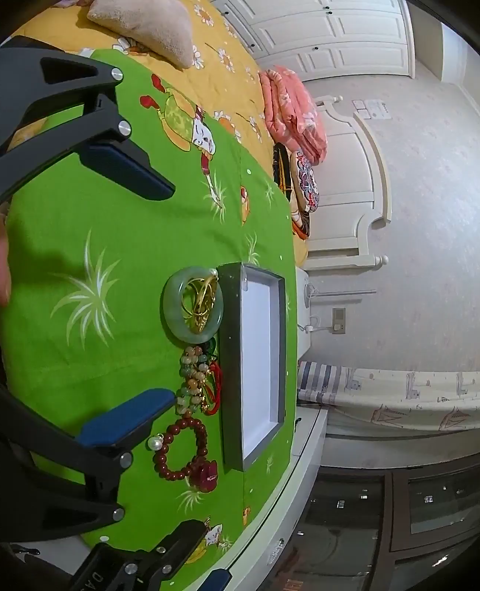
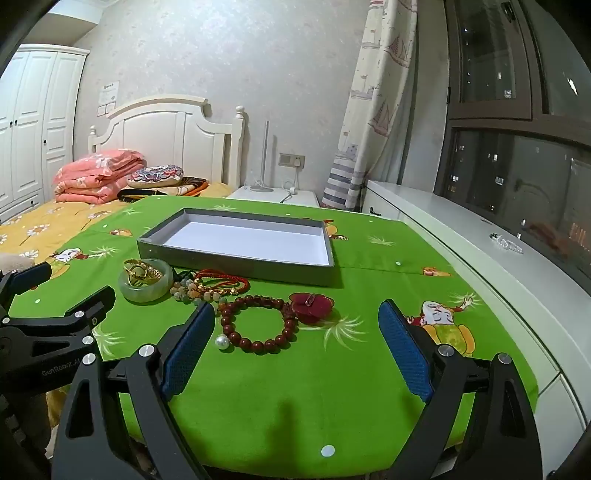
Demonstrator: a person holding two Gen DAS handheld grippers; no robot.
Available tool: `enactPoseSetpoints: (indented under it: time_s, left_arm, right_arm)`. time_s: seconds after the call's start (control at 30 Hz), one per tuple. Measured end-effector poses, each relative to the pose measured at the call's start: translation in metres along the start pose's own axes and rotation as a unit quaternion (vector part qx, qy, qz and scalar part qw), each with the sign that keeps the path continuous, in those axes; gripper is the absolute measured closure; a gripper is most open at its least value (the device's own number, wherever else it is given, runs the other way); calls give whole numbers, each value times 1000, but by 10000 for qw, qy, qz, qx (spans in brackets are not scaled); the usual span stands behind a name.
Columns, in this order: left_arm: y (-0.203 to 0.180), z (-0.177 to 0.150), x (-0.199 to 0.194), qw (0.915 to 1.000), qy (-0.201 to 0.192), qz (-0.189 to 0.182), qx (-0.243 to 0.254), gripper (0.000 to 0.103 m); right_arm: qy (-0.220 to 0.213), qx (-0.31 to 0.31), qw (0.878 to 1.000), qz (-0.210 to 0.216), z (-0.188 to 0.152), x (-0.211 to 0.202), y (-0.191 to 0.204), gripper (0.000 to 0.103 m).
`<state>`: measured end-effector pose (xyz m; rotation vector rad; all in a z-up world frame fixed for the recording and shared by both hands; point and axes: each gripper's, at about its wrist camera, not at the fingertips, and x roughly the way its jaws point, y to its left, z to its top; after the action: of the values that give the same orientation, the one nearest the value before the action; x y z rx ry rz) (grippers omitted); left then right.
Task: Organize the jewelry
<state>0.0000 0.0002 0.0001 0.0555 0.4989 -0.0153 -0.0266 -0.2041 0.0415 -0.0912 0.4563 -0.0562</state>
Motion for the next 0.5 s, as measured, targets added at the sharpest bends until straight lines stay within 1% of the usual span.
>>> enactPoseSetpoints:
  time_s: [0.17, 0.5]
  left_arm:
    - [0, 0, 0, 10000, 11, 3, -8, 4]
    - [0, 0, 0, 10000, 29, -20, -33, 4]
  right_arm:
    - [15, -1, 10000, 6, -2, 0, -3, 18]
    - [-6, -2, 10000, 7, 2, 0, 3, 18]
